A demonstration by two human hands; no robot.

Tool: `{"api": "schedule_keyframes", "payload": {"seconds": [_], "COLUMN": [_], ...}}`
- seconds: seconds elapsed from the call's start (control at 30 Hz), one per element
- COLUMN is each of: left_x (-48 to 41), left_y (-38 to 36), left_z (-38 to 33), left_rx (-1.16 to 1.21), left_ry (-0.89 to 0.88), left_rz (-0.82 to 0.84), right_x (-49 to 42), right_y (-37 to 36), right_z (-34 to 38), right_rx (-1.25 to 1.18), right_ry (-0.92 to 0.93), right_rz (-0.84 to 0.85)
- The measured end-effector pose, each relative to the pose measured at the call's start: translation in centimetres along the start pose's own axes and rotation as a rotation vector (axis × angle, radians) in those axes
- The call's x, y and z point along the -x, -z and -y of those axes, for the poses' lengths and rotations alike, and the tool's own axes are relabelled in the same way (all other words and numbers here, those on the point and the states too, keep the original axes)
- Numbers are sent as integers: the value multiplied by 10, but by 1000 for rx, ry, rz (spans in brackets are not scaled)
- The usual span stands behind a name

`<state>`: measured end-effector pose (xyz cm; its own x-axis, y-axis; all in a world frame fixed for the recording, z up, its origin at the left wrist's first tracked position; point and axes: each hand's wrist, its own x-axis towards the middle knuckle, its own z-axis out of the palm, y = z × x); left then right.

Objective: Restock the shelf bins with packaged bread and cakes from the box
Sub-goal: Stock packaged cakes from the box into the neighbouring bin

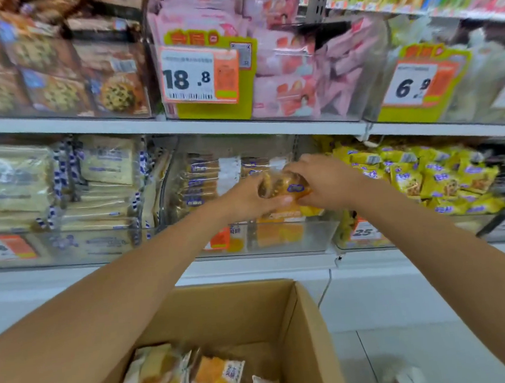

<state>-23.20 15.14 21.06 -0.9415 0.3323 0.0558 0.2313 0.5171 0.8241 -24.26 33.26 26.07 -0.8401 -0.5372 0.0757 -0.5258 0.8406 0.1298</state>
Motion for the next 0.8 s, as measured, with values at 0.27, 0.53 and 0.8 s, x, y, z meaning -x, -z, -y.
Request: {"api": "schedule_keyframes", "payload": {"seconds": [0.27,0.53,0.8], "left_x": [-34,-54,-46], "left_y": [55,29,36], "left_z": [25,37,53], "left_rx": [-179,-468,-72], "left_ry": [140,87,119], "left_rz": [161,246,86], "right_x": [-3,11,-9], "right_y": [-20,-36,-50], "right_z": [-24,-15,7], "right_rx": [-371,-704,-270], "right_ry": [-147,-269,-41], "right_rz": [317,346,176]}}
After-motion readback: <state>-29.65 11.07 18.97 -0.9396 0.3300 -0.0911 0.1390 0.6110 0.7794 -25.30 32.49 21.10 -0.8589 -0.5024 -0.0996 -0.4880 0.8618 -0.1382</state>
